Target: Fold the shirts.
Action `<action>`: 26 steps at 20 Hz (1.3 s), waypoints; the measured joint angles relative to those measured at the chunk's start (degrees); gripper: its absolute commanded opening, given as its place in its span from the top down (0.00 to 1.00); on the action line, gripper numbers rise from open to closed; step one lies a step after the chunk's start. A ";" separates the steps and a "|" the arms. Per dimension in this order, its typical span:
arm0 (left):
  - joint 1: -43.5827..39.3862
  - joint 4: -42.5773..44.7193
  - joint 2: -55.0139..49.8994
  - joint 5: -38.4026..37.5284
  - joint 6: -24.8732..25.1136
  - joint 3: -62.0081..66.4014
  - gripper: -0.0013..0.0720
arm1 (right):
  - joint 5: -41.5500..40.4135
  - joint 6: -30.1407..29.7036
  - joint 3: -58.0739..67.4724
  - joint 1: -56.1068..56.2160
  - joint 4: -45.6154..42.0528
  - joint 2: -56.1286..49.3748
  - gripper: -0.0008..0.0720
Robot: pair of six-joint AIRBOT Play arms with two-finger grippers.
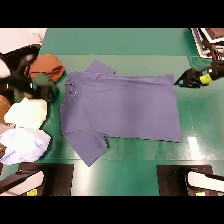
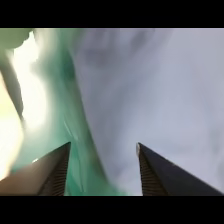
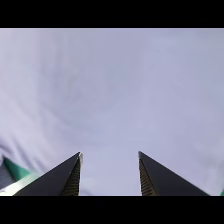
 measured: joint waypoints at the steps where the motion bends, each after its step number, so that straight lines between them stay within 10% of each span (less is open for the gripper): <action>1: 0.26 -1.07 2.32 0.09 -0.09 -5.31 0.32 | -0.87 -0.04 -3.21 -0.26 0.33 2.23 0.43; 13: -0.66 -15.21 8.39 10.67 1.40 -31.01 0.33 | -4.72 -0.20 -15.58 -1.01 1.60 15.32 0.43; 14: -1.07 -15.82 8.39 11.15 1.46 -31.39 0.45 | -5.01 -0.20 -15.69 -1.05 1.53 15.91 0.43; 15: -1.36 -15.85 8.39 11.87 1.44 -31.61 0.89 | -5.29 -0.20 -15.76 -1.07 1.51 16.48 0.43; 16: -1.55 -15.56 8.35 12.46 1.46 -31.65 0.94 | -5.38 -0.20 -15.82 -1.18 1.22 16.98 0.43; 26: -2.05 -16.31 8.44 10.14 1.81 -22.38 0.95 | -2.64 -0.09 -37.51 -20.70 -10.19 21.03 0.30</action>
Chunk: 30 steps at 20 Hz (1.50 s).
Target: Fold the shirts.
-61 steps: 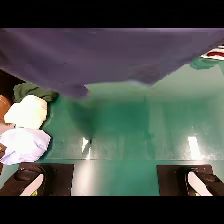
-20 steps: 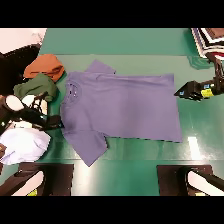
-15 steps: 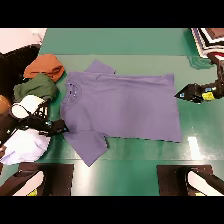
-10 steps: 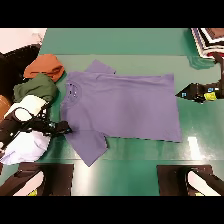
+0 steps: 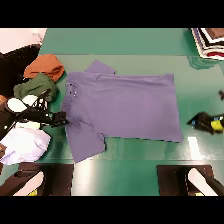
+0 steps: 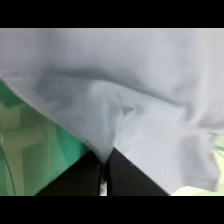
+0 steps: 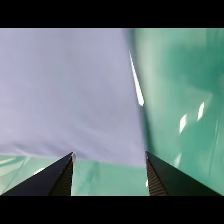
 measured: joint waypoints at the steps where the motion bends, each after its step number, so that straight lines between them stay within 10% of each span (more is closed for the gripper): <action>1: 0.00 0.02 0.00 -0.15 0.02 0.50 0.94 | -0.02 0.00 -2.67 -1.92 -0.87 -0.87 0.30; 6: 0.00 -0.04 0.00 -0.15 0.17 1.51 0.94 | -3.58 -0.61 -9.14 -2.78 0.42 -6.62 0.40; 10: 0.00 -0.09 0.00 0.02 0.17 1.73 0.95 | -5.77 -0.87 -8.13 3.74 2.84 -11.34 0.89; 12: -0.02 -0.07 0.17 -0.02 0.17 2.16 0.95 | -7.06 -1.16 -6.67 7.17 2.56 -12.24 0.97; 30: -0.04 3.89 15.02 -2.71 -3.04 74.93 0.95 | -5.92 -1.53 62.16 9.66 2.05 11.02 0.97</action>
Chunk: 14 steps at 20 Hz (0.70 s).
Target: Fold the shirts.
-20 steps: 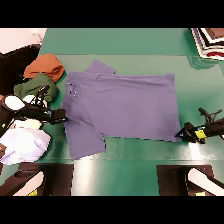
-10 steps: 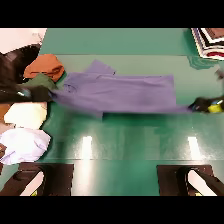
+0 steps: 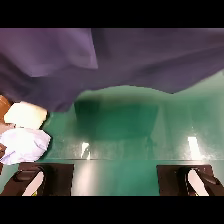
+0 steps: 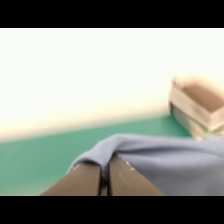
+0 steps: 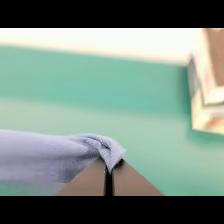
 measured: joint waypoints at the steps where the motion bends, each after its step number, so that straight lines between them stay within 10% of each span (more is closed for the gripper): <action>1: 0.00 1.01 0.04 0.37 -0.72 2.51 0.95 | 0.46 0.55 2.93 -0.44 -0.52 -0.20 0.97; 14: -0.04 2.64 -23.30 -9.44 -3.58 -17.29 0.95 | 13.88 7.67 -3.21 9.55 -11.15 -25.86 0.97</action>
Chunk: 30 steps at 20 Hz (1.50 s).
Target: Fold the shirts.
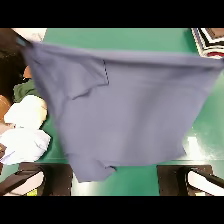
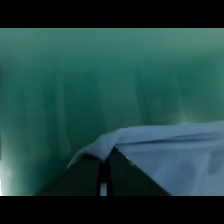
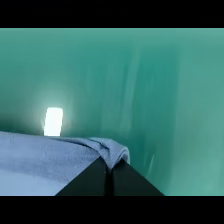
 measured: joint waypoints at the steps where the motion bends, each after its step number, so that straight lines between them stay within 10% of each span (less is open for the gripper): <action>1: 0.00 0.02 -3.37 0.04 0.20 -1.75 0.95 | 0.46 0.13 -1.75 0.31 -0.55 -2.97 0.97; 12: 0.02 -6.58 -28.92 20.35 5.68 -2.19 0.94 | -7.32 -0.26 10.86 1.62 -1.57 -31.76 0.97; 21: -1.14 -0.31 -30.58 7.78 9.42 -5.64 0.94 | -9.92 -0.52 -4.24 2.03 -1.62 -25.83 0.97; 22: -1.33 0.44 -30.60 7.61 9.42 -6.97 0.77 | -11.10 -0.52 -7.21 2.05 -1.03 -24.72 0.93; 23: -1.46 0.96 -30.60 7.67 9.20 -8.44 0.36 | -12.02 -0.52 -10.12 2.08 -0.26 -23.85 0.67; 24: -1.57 1.51 -30.62 7.87 8.59 -9.73 0.32 | -12.66 -0.52 -12.57 2.05 0.52 -23.17 0.48; 30: -1.86 4.63 -26.38 5.33 6.05 -14.67 0.32 | -10.78 -1.99 -18.43 0.63 6.91 -18.62 0.48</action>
